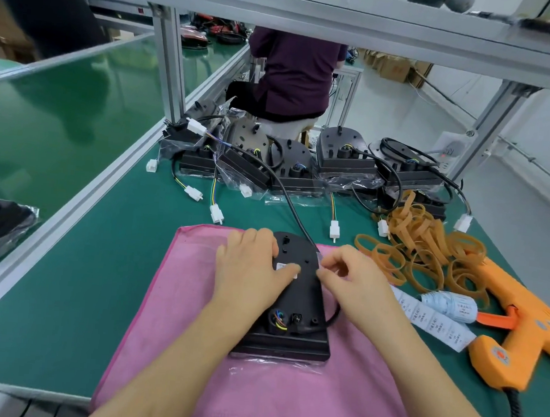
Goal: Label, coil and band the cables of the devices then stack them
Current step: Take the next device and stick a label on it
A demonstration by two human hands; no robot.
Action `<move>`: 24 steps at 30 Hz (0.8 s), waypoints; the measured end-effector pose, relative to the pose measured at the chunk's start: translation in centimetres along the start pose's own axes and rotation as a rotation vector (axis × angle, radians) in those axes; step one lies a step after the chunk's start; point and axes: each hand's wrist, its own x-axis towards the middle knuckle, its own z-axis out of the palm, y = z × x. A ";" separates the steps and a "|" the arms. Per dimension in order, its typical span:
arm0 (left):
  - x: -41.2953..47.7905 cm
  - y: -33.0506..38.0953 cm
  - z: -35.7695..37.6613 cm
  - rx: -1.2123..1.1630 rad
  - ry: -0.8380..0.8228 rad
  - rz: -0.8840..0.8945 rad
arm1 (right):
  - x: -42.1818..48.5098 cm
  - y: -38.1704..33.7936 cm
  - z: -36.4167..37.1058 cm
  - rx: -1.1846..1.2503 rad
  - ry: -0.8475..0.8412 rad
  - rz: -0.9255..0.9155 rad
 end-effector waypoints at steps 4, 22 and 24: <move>0.1 -0.6 -0.6 -0.211 0.007 0.037 | -2.5 1.3 -1.5 0.109 0.030 0.109; -3.4 -2.8 -2.9 -0.314 -0.406 -0.266 | -5.2 -0.1 0.8 0.809 0.005 0.167; -3.0 -3.0 -2.8 -0.348 -0.429 -0.285 | -4.9 -0.3 1.2 0.838 -0.025 0.189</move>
